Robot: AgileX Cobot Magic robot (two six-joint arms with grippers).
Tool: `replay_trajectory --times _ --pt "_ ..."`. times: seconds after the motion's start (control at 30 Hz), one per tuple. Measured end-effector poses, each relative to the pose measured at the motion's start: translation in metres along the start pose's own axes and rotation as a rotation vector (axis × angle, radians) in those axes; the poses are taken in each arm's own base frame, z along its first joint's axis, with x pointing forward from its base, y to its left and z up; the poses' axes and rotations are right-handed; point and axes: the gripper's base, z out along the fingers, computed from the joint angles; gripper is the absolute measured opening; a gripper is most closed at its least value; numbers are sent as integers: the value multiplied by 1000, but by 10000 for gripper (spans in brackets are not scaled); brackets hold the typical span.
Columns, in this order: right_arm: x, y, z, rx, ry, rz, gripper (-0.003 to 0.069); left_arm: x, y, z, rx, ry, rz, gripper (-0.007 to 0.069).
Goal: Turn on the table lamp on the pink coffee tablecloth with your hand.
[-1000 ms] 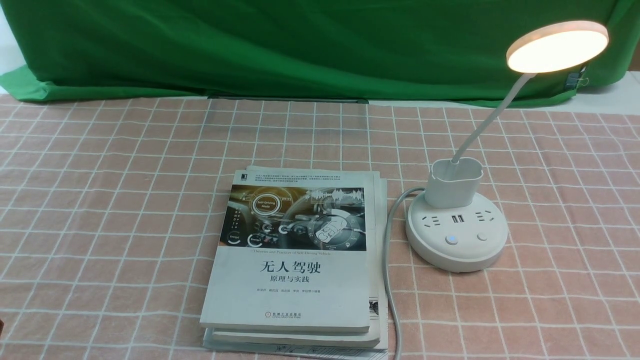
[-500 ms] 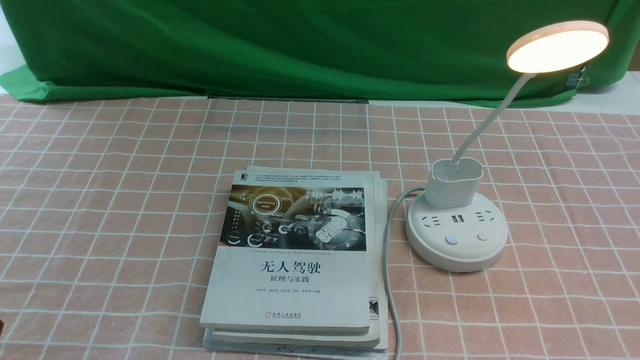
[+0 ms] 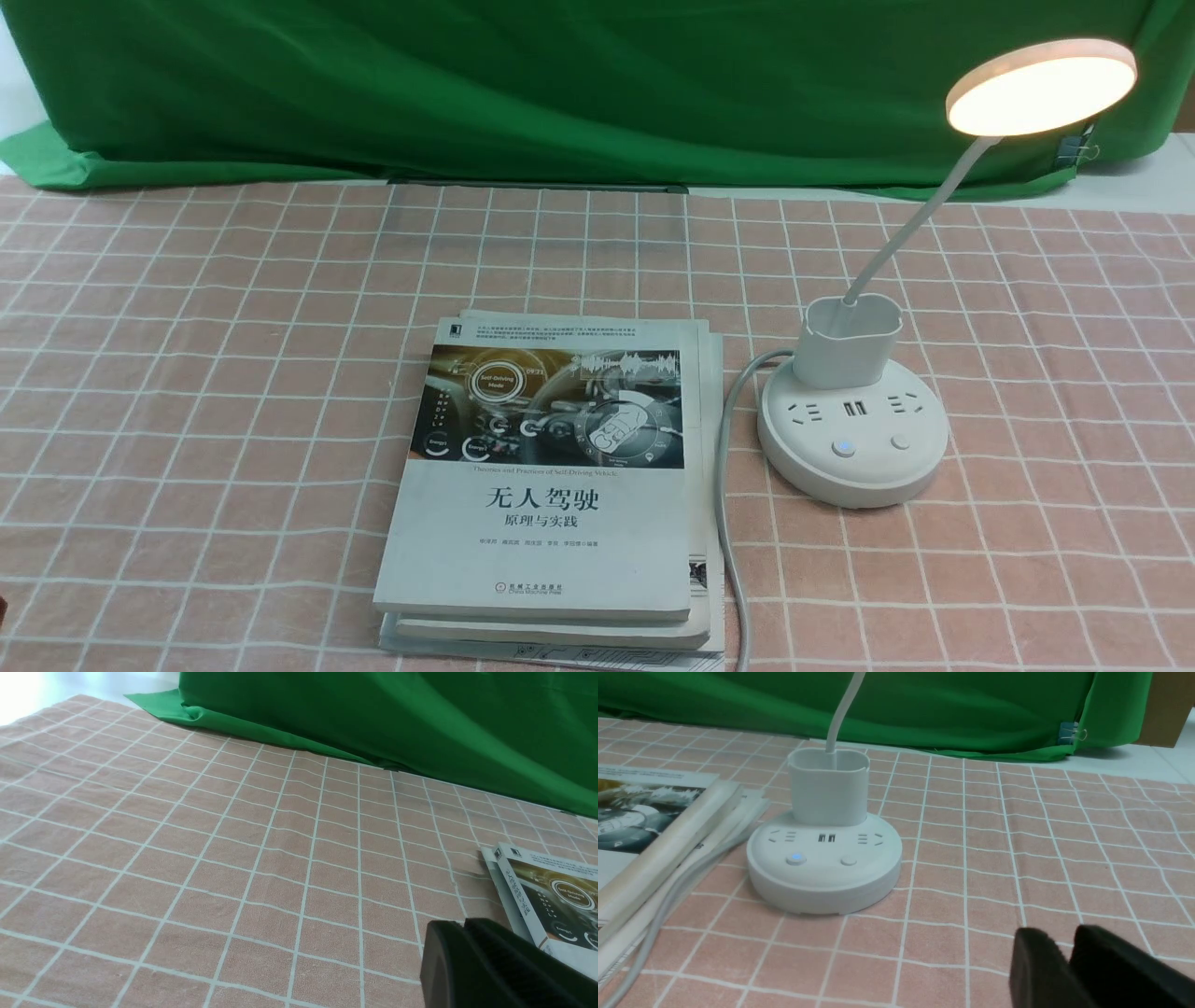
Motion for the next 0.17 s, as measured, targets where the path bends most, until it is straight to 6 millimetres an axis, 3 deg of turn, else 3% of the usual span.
replay_trajectory --times 0.17 --pt "0 0 0 0 0 0 185 0 0 0 0 0 0 19"
